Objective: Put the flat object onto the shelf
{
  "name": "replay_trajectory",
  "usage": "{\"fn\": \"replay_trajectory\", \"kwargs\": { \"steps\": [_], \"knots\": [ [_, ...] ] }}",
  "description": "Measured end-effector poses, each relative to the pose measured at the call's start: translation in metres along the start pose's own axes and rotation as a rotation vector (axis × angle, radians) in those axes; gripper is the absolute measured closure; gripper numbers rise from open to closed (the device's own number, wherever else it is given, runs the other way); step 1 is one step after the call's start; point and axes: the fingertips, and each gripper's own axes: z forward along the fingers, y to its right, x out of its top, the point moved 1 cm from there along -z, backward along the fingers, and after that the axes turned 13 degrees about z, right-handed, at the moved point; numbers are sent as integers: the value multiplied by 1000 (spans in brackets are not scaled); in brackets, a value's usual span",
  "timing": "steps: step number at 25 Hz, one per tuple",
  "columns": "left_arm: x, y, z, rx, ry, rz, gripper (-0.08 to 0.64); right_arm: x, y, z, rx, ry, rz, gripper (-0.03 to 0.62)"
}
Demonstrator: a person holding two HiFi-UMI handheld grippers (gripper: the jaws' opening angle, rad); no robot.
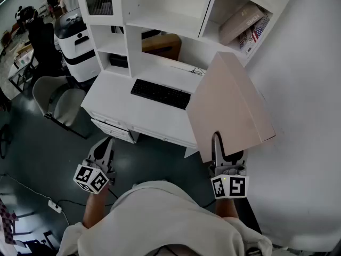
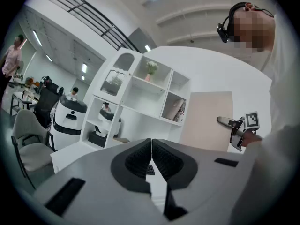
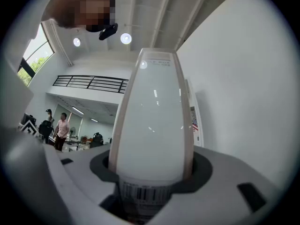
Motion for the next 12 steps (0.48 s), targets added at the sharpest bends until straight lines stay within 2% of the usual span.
{"fn": "replay_trajectory", "kwargs": {
  "steps": [12],
  "knots": [
    [-4,7,13,25,-10,17,555,-1,18,14,28,3,9,316]
  ]
}}
